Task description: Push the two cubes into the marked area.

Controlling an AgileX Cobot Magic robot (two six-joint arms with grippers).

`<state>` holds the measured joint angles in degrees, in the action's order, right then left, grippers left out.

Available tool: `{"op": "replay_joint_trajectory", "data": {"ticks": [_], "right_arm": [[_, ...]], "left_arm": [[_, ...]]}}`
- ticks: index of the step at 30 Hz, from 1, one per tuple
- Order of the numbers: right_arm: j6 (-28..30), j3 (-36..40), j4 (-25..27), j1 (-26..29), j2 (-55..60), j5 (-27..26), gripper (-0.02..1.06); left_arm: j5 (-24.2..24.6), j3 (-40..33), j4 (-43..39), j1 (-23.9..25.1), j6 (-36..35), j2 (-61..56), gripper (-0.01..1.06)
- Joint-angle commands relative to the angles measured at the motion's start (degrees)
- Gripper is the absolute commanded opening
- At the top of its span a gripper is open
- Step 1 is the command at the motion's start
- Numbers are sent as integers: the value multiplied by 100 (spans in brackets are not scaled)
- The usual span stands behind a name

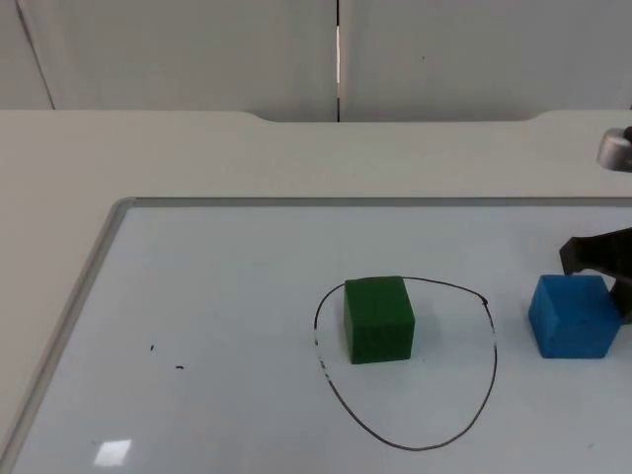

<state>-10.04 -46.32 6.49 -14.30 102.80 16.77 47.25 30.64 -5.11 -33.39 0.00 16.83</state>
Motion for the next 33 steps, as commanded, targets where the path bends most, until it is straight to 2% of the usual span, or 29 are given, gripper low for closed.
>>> {"op": "replay_joint_trajectory", "data": {"ticks": [1, 7, 13, 25, 30, 33], "right_arm": [[-27, 8, 32, -32, -16, 22, 0], [-173, 8, 32, -106, -16, 60, 0], [-308, 8, 32, -375, -16, -172, 0], [-508, 8, 33, -420, -16, -112, 0], [-579, 8, 34, -645, -16, -369, 0], [-630, 8, 34, -645, -16, -345, 0]], "left_arm": [[-6, -17, 10, 16, -46, -17, 0], [-6, -17, 10, 16, -46, -17, 0], [-6, -17, 10, 16, -46, -17, 0], [-6, -17, 10, 16, -46, -17, 0], [-7, -17, 10, 16, -46, -17, 0], [-7, -17, 10, 16, -46, -17, 0]]}}
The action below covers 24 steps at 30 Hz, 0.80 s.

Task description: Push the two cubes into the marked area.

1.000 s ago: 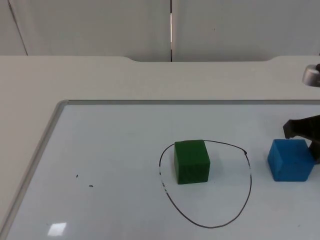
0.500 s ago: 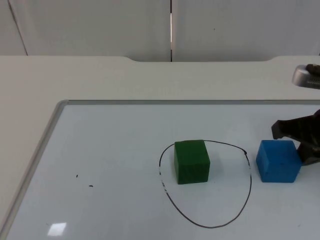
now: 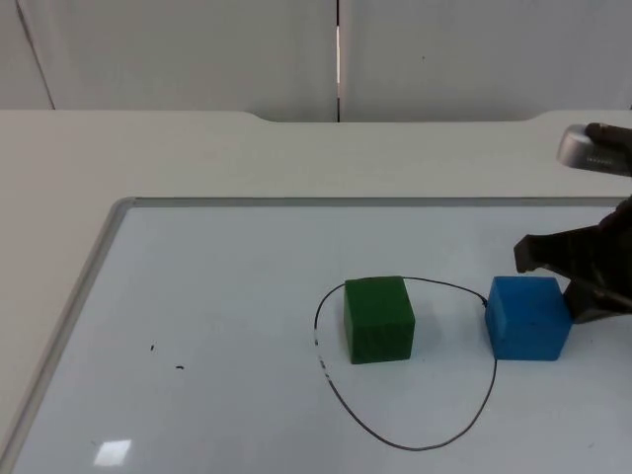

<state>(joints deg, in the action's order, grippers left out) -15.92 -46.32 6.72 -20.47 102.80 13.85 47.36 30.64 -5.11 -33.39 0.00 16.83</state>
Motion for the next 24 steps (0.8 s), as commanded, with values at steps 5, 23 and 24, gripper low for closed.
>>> {"op": "replay_joint_trajectory", "data": {"ticks": [5, 23, 24], "right_arm": [[-125, 8, 11, -29, -16, -21, 0], [-211, 8, 101, -227, 292, -318, 0], [-211, 8, 101, -227, 337, -380, 0]], "left_arm": [[-3, -17, 22, 16, -46, -17, 0], [12, -17, 55, 16, -46, -17, 0], [12, -17, 55, 16, -46, -17, 0]]}}
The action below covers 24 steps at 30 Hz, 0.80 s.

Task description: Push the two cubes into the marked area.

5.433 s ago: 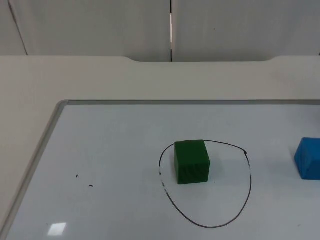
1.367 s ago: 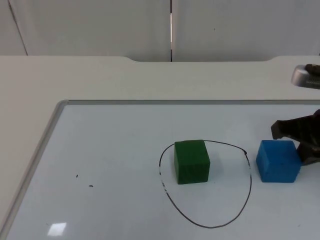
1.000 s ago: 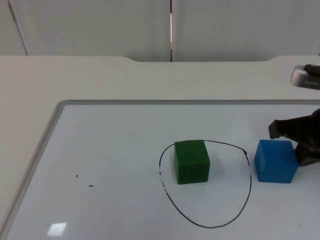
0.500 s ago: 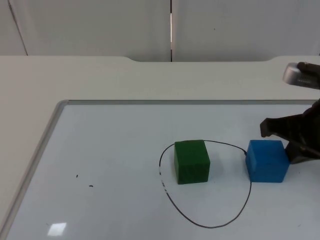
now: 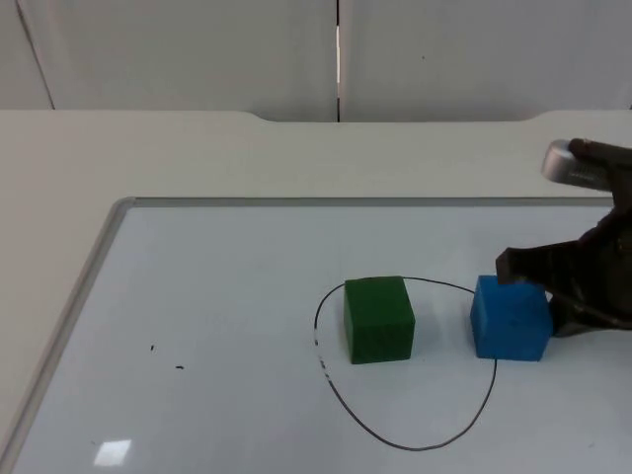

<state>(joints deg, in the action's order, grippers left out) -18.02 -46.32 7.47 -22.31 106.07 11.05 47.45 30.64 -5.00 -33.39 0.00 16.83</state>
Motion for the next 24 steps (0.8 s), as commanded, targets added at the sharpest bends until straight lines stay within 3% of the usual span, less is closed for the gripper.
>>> {"op": "replay_joint_trajectory", "data": {"ticks": [1, 6, 16, 24], "right_arm": [[0, 8, 37, -44, 66, -149, 0], [0, -99, 37, -44, 232, -152, 0], [0, -636, 55, -563, 400, -109, 0], [-14, -678, 65, -573, 400, -23, 0]], "left_arm": [[2, -17, 44, 16, -46, -17, 0], [2, -17, 44, 16, -46, -17, 0], [16, -17, 33, 16, -46, -17, 0], [16, -17, 33, 16, -46, -17, 0]]}}
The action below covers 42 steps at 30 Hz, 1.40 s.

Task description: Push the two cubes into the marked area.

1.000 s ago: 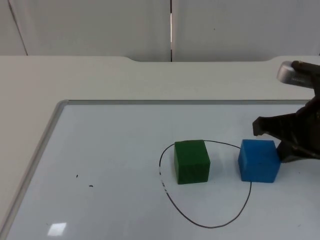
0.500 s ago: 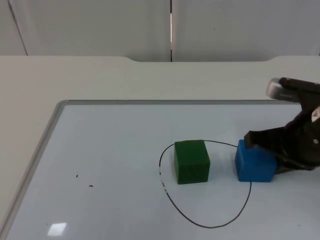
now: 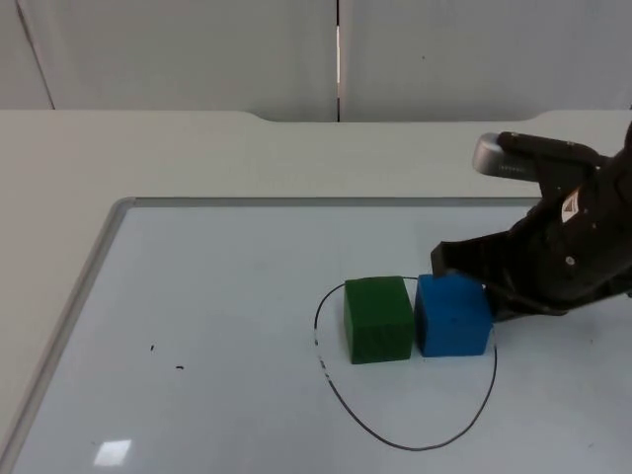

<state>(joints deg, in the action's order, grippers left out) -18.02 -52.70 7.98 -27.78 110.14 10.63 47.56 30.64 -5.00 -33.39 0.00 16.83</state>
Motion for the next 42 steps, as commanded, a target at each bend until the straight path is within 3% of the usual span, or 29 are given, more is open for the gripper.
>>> {"op": "replay_joint_trajectory", "data": {"ticks": [1, 7, 12, 18, 29, 38, 42], "right_arm": [[-14, -40, 15, -26, -7, 19, 0], [-1, -40, -214, -26, -104, 351, 0], [-1, -40, -664, -26, -727, 926, 0], [26, 112, -988, -26, -2119, 1274, 0], [73, 140, -1534, -26, -4514, 2518, 0], [307, 660, -1545, -26, -5888, 2592, 0], [366, 795, -1545, -26, -6607, 2884, 0]], "left_arm": [[5, -17, 33, 16, -46, -17, 0], [5, -17, 33, 16, -46, -17, 0], [5, -17, 33, 16, -46, -17, 0], [5, -17, 33, 16, -46, -17, 0], [5, -17, 33, 16, -46, -17, 0], [8, -17, 80, 16, -46, -68, 0], [31, -17, 105, 16, -46, -483, 0]]}}
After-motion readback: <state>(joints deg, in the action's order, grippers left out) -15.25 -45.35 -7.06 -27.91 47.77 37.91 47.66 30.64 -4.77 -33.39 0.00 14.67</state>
